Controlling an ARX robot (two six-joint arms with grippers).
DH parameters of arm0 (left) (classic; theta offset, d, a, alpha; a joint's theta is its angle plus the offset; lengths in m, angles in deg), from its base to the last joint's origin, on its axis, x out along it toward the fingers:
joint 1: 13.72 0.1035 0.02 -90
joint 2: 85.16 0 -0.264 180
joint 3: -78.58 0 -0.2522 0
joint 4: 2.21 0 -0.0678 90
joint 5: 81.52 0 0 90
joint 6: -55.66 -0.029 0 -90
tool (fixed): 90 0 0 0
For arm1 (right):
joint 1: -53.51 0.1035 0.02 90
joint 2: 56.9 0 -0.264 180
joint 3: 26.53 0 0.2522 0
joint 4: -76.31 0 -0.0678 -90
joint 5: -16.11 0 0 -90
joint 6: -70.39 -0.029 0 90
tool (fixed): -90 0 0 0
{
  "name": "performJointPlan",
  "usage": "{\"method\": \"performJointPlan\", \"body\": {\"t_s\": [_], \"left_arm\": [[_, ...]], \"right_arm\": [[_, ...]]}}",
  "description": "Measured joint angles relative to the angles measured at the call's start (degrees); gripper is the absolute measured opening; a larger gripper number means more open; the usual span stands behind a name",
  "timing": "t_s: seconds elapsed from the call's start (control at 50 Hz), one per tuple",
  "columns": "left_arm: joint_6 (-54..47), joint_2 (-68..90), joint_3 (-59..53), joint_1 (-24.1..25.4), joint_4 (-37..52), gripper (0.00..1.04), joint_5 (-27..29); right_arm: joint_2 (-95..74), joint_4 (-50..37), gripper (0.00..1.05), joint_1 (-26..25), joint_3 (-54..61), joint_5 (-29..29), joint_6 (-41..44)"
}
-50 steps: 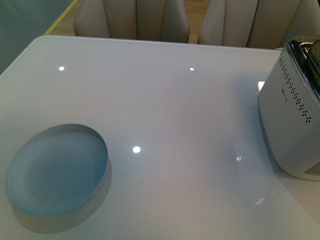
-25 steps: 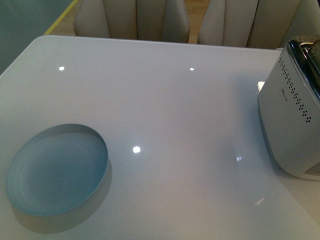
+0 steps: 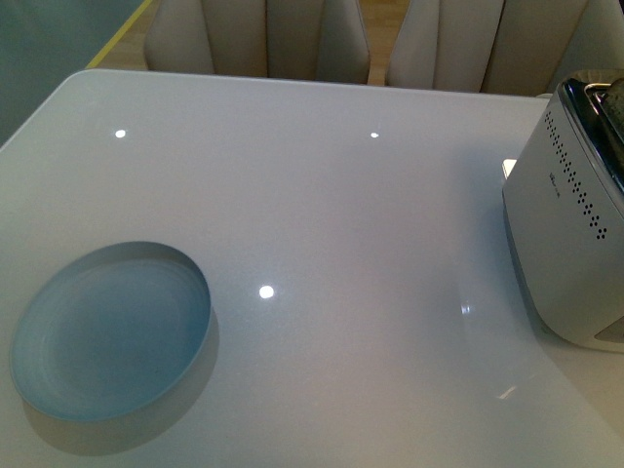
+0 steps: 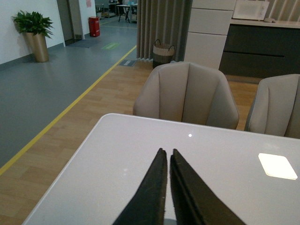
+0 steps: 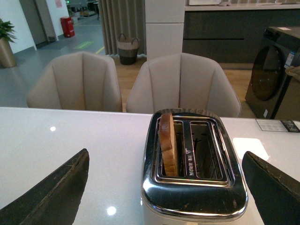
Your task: Left arm holds plate, right arm toasts bread
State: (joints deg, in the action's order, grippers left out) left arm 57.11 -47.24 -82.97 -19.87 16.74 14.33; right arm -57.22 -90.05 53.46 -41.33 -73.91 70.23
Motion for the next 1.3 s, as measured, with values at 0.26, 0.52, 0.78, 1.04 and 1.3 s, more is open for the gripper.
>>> {"method": "performJointPlan", "body": {"t_s": [0.26,0.52,0.78,1.04,1.3], "left_arm": [[-0.6,-8.9,-4.0,5.9,-4.1,0.03,-5.8],[-0.7,-16.1,-4.0,5.9,-11.0,0.03,-5.8],[-0.7,-21.4,-4.0,5.9,-16.2,0.03,-5.8],[-0.8,-25.7,-4.0,5.9,-20.5,0.03,-5.8],[-0.8,-33.1,-4.0,5.9,-29.8,0.03,-5.9]], "right_arm": [[0.0,0.0,0.96,0.0,0.0,0.0,0.0],[0.0,0.0,0.96,0.0,0.0,0.0,0.0],[0.0,0.0,0.96,0.0,0.0,0.0,0.0],[0.0,0.0,0.96,0.0,0.0,0.0,0.0],[0.0,0.0,0.96,0.0,0.0,0.0,0.0]]}}
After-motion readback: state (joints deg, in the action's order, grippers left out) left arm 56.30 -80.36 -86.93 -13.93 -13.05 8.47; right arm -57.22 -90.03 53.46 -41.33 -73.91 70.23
